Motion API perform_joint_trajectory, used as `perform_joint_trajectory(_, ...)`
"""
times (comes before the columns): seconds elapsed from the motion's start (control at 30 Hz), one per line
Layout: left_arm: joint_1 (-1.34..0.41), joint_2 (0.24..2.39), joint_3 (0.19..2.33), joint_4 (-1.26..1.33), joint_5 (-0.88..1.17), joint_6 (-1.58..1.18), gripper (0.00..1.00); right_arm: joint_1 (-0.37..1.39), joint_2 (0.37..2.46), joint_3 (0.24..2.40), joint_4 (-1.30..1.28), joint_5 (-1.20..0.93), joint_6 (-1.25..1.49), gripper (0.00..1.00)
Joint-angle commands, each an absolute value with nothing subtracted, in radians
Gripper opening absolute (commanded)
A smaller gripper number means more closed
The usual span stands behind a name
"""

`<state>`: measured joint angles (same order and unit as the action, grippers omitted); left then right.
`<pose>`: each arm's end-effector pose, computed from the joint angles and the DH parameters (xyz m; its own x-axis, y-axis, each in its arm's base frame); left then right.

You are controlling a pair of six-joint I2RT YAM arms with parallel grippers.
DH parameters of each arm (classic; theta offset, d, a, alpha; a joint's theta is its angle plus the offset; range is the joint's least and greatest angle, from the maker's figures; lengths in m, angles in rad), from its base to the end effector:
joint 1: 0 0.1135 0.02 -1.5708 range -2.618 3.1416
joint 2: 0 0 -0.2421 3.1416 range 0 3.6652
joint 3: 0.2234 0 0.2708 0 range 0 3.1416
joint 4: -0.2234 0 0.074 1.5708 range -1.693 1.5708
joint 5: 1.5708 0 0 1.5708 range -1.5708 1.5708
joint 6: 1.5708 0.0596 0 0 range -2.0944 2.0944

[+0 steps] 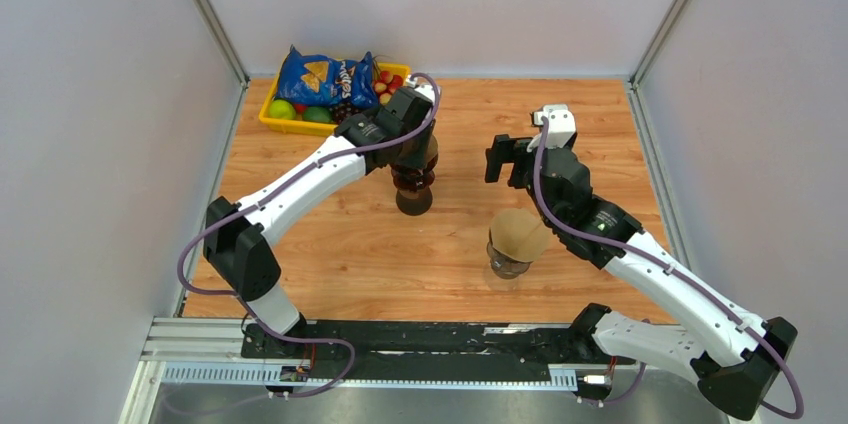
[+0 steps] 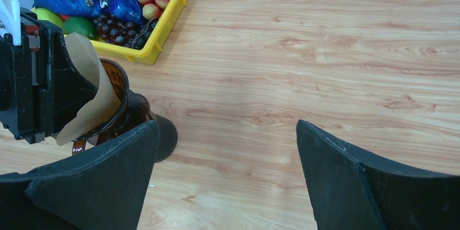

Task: Place the coffee filter in the dripper

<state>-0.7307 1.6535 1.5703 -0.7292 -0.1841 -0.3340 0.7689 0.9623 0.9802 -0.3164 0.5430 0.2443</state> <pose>0.3047 -0.2584 0.2964 -0.6951 0.1902 -0.6933 0.3541 0.9299 -0.0999 0.2112 0.1615 0.3401 -0.2632 0.0335 -0.9642 -0.1821 0.9797 0.0837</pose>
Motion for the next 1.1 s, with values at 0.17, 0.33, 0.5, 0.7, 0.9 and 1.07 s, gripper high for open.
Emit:
perform_joint_trajectory(0.17, -0.733, 1.673, 1.608, -0.75, -0.202, -0.321, 0.28, 0.764, 0.962, 0.982, -0.282, 0.575, 0.226, 1.0)
perform_joint_trajectory(0.33, -0.733, 1.695, 1.61, -0.763, -0.201, -0.31, 0.27, 0.763, 0.962, 0.983, -0.282, 0.576, 0.225, 1.0)
perform_joint_trajectory(0.5, -0.734, 1.71, 1.612, -0.762, -0.188, -0.306, 0.27, 0.762, 0.964, 0.982, -0.282, 0.576, 0.222, 1.0)
perform_joint_trajectory(0.7, -0.733, 1.714, 1.597, -0.756, -0.187, -0.307, 0.25, 0.762, 0.968, 0.982, -0.282, 0.577, 0.22, 1.0)
perform_joint_trajectory(0.9, -0.733, 1.712, 1.581, -0.739, -0.165, -0.305, 0.25, 0.761, 0.973, 0.982, -0.283, 0.579, 0.218, 1.0)
perform_joint_trajectory(1.07, -0.731, 1.72, 1.565, -0.73, -0.145, -0.308, 0.23, 0.76, 0.971, 0.98, -0.282, 0.582, 0.218, 1.0)
